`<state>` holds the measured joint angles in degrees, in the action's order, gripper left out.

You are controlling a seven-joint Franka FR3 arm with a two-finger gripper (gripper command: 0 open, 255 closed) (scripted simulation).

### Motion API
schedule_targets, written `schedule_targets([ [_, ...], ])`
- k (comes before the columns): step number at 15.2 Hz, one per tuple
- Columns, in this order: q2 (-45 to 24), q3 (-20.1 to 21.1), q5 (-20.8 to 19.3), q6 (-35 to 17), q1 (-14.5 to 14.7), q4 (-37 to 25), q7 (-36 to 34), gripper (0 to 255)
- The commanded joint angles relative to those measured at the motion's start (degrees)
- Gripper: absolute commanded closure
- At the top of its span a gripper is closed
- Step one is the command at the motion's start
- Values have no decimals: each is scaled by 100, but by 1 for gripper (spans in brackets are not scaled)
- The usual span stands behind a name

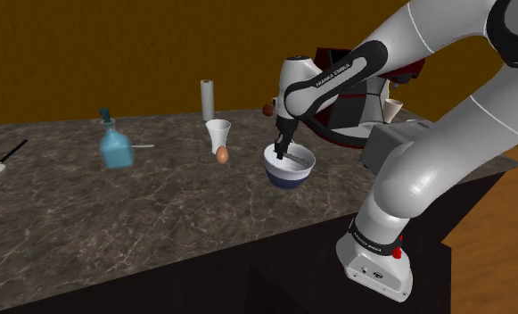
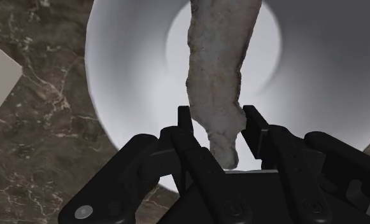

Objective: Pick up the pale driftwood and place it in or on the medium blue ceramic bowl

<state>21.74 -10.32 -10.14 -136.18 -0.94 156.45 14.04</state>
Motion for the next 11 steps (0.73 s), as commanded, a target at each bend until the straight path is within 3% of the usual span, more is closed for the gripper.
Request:
schedule_targets([
  [1,138,11,9,206,-1,-65,14,255],
  [11,656,81,74,1156,15,-498,63,255],
])
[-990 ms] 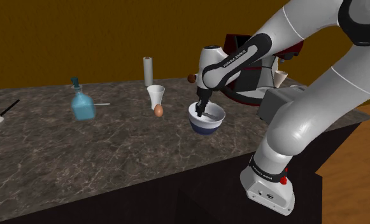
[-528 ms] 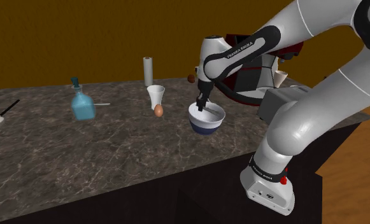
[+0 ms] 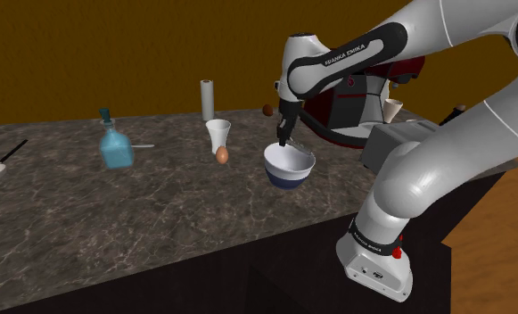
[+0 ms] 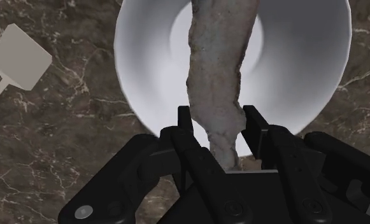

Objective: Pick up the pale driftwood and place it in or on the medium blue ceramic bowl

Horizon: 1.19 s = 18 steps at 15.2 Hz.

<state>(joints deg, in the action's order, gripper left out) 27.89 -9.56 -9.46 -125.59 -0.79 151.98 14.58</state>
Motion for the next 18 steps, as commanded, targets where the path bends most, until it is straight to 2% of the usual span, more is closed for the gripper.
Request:
schedule_targets([
  [1,82,11,13,188,2,-102,14,255],
  [4,188,31,32,445,8,-254,28,255],
  [6,454,191,93,570,82,-96,-159,255],
  [18,-84,117,5,-554,56,493,-225,255],
])
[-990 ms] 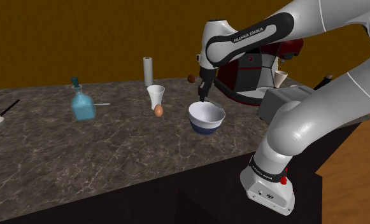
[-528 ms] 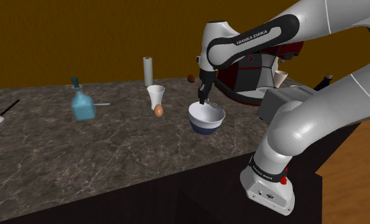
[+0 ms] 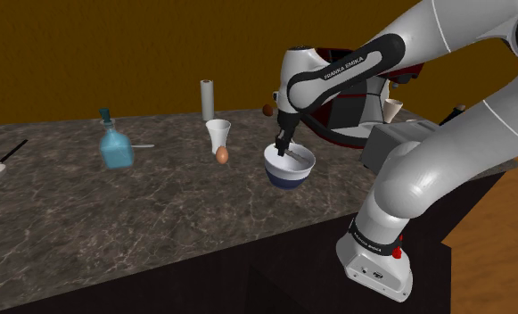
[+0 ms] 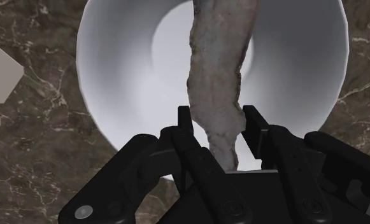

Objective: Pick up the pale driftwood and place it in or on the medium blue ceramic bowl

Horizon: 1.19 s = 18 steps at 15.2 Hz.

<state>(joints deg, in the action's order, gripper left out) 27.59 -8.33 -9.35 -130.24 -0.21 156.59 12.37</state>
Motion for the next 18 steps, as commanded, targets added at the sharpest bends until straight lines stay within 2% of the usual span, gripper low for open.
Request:
schedule_targets([
  [1,-112,-12,-14,-189,-4,73,-11,255],
  [9,-165,-17,-20,-274,-5,106,-16,255],
  [10,-165,-17,-20,-274,-5,106,-16,0],
  [15,-165,-17,-20,-274,-5,106,-16,0],
  [18,254,49,45,458,25,-206,0,0],
])
